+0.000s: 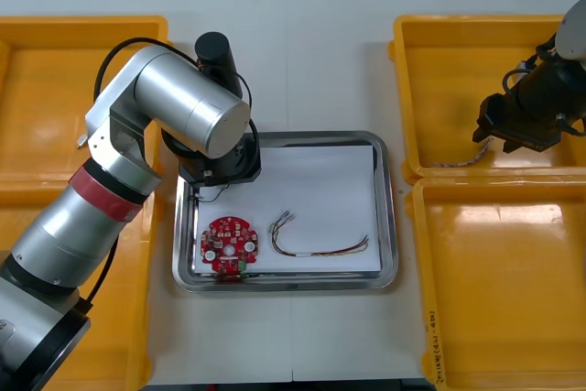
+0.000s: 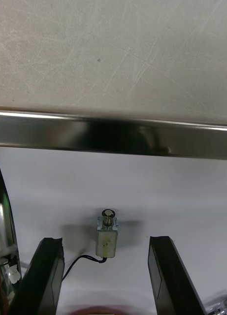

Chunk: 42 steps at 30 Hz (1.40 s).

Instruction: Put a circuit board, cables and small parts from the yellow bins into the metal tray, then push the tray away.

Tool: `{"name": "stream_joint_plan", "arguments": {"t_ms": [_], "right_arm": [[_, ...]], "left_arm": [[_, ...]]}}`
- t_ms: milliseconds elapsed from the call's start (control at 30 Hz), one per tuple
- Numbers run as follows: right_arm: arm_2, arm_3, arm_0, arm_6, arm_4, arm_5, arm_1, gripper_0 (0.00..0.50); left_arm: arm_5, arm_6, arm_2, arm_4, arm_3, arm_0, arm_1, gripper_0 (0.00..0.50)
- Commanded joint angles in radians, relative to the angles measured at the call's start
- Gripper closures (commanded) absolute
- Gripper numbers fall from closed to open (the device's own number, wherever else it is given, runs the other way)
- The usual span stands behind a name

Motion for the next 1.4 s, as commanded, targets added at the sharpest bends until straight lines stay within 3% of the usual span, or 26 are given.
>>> {"name": "stream_joint_plan", "arguments": {"t_ms": [33,433,567,1000,1033,1067,1133,1167,1233,1400], "right_arm": [[-0.006,-0.017,0.023,-0.059,-0.020,-0.016,-0.007,0.000],[0.000,-0.017,0.034,-0.068,-0.026,-0.038,0.010,0.000],[0.003,-0.017,0.040,-0.070,-0.026,-0.047,0.013,0.000],[0.037,-0.018,0.067,-0.084,-0.052,-0.088,0.014,0.000],[0.037,-0.017,0.067,-0.085,-0.052,-0.085,0.014,0.074],[0.037,-0.017,0.067,-0.087,-0.052,-0.084,0.014,0.117],[0.037,-0.017,0.067,-0.088,-0.052,-0.084,0.014,0.382],[0.037,-0.017,0.067,-0.090,-0.052,-0.085,0.014,0.425],[0.037,-0.018,0.067,-0.091,-0.051,-0.091,0.014,0.479],[0.035,-0.018,0.066,-0.095,-0.051,-0.094,0.014,0.500]], "left_arm": [[0.007,0.056,-0.011,-0.003,-0.049,-0.002,0.020,0.000],[0.198,0.056,0.109,0.031,-0.322,0.000,0.079,0.000],[0.210,0.054,0.161,0.034,-0.382,-0.020,0.087,0.000],[0.210,0.061,0.246,0.179,-0.341,-0.145,0.222,0.000],[0.210,0.058,0.247,0.196,-0.324,-0.157,0.241,0.000],[0.210,0.056,0.249,0.205,-0.315,-0.163,0.248,0.000],[0.210,0.054,0.250,0.238,-0.272,-0.192,0.287,0.000],[0.210,0.053,0.250,0.245,-0.262,-0.198,0.294,0.000],[0.210,0.048,0.250,0.281,-0.215,-0.223,0.334,0.000],[0.210,0.033,0.250,0.348,-0.120,-0.255,0.417,0.000]]}}
